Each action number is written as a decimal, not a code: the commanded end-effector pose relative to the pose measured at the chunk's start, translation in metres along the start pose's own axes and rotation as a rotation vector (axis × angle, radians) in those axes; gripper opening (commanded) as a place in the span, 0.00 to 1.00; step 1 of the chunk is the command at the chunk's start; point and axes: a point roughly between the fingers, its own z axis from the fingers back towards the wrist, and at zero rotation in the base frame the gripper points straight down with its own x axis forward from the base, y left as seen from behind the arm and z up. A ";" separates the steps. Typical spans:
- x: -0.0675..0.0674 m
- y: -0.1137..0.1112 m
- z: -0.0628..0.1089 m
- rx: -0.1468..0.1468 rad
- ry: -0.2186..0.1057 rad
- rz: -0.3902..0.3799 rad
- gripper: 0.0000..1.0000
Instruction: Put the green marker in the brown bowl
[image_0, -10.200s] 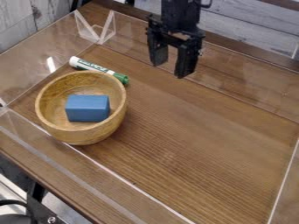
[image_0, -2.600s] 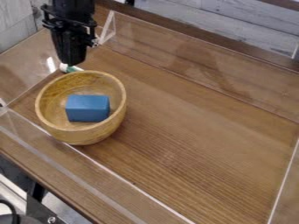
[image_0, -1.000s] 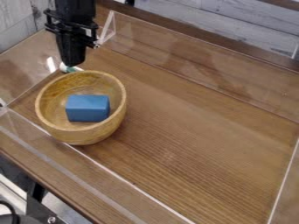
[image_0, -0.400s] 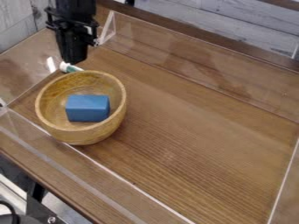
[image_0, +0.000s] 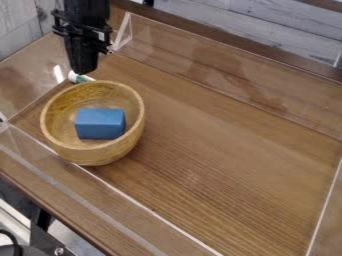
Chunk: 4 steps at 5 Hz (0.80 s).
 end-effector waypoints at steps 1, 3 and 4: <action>0.002 0.005 0.014 0.030 -0.045 0.010 1.00; 0.003 0.007 0.013 0.035 -0.042 -0.011 0.00; 0.004 0.007 0.015 0.038 -0.050 -0.026 0.00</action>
